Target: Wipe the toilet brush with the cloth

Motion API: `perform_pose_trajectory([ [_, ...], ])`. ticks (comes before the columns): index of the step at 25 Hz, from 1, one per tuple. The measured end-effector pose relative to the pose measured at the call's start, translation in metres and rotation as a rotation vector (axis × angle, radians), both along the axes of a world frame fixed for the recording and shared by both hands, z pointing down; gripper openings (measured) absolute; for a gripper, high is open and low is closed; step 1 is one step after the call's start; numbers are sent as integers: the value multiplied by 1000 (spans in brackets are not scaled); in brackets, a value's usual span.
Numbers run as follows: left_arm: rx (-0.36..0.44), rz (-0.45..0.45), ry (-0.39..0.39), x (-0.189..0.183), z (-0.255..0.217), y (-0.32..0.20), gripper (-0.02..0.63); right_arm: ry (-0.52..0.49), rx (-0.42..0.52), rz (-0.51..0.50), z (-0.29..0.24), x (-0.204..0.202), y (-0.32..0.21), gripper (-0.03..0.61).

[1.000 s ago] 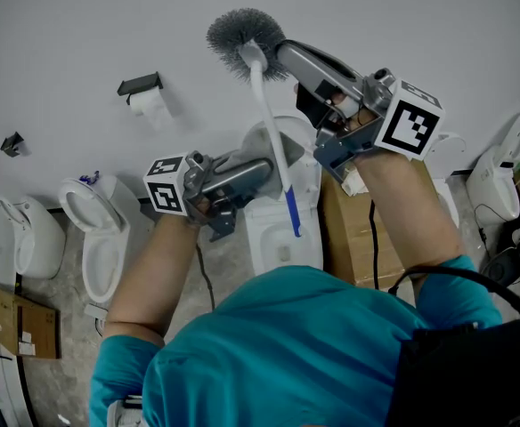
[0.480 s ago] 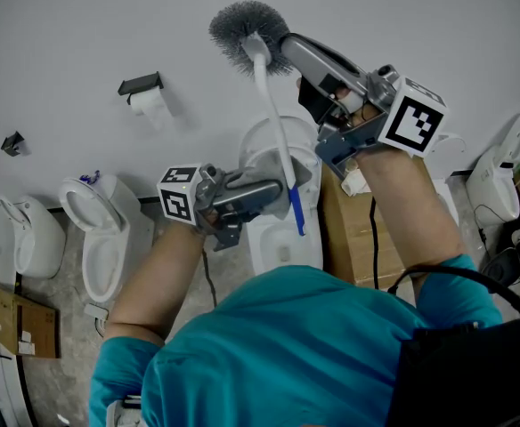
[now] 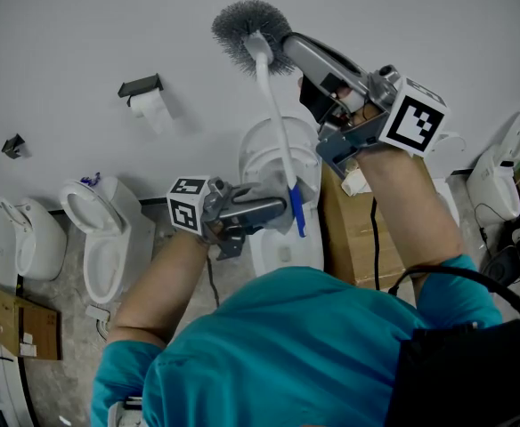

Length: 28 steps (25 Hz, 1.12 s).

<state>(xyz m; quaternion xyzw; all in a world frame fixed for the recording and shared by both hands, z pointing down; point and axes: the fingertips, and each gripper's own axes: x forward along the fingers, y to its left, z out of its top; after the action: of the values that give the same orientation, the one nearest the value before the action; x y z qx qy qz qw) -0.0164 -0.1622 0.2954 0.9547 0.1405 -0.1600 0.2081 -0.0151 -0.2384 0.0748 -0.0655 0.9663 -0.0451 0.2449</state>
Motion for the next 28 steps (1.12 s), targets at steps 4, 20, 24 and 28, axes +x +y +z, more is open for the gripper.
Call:
perform_pose_trajectory([
  [4,-5,10,-8,1,8,4,12,-2,8,6,-1,0,0,12],
  [20,-37,18,-97,-6,66,26,12,-21,31,50,-7,6,4,12],
  [24,-118,-63,-106,-25,86,6,12,-10,32,65,-10,15,-5,12],
  [28,-188,-228,-76,-75,103,-20,12,52,17,129,14,24,-21,12],
])
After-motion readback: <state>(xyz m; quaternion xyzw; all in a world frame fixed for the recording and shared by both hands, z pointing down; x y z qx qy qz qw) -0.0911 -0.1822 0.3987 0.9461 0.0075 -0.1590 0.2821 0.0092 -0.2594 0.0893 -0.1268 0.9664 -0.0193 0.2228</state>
